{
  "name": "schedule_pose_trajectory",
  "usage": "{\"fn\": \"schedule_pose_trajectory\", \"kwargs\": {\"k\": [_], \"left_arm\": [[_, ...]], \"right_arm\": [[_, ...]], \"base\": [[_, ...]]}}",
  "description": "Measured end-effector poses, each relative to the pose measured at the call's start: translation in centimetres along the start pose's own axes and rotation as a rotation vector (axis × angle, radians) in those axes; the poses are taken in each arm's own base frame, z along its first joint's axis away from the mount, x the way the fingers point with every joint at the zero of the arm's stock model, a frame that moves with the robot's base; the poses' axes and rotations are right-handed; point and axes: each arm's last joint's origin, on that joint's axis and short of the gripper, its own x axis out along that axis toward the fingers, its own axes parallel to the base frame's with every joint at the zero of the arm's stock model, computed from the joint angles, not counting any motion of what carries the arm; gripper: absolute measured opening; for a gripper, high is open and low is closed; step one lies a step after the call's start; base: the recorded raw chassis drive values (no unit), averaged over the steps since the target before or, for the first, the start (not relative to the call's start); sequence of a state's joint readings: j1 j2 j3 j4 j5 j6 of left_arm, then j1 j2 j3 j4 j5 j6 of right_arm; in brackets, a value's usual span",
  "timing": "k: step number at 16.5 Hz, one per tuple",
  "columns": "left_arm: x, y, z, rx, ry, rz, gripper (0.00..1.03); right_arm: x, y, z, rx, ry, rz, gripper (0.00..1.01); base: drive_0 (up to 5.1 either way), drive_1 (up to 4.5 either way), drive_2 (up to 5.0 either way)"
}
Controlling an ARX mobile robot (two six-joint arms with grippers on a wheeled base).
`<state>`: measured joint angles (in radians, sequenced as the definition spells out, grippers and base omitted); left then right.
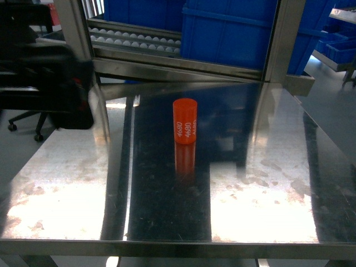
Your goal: Pick capacitor and pack into box
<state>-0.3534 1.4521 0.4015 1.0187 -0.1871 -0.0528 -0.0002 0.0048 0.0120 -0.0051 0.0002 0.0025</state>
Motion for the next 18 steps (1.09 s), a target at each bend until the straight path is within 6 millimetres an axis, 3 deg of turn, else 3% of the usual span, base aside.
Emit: {"fn": "schedule_pose_trajectory", "kwargs": {"k": [3,5,11,16,18], "left_arm": [[4.8,-2.1,-2.8,0.022,0.106,-0.045,0.98],[6.7,-3.3,-4.0,0.031,0.138,-0.068,0.98],[11.1,-6.1,-6.3,0.037,0.196,-0.114,0.98],[13.2,-6.7,-8.0,0.040,0.238,-0.113,0.98],[15.1,-7.0,-8.7,0.043,0.246,-0.099,0.98]], "right_arm": [[0.0,0.0,0.0,0.000,0.000,0.000,0.98],[0.0,0.0,0.0,0.000,0.000,0.000,0.98],[0.0,0.0,0.0,0.000,0.000,0.000,0.98],[0.0,0.0,0.0,0.000,0.000,0.000,0.98],[0.0,0.0,0.0,0.000,0.000,0.000,0.98]], "base": [[0.0,0.00,0.0],[0.0,0.00,0.0],[0.0,0.00,0.0],[0.0,0.00,0.0],[0.0,0.00,0.0]]}}
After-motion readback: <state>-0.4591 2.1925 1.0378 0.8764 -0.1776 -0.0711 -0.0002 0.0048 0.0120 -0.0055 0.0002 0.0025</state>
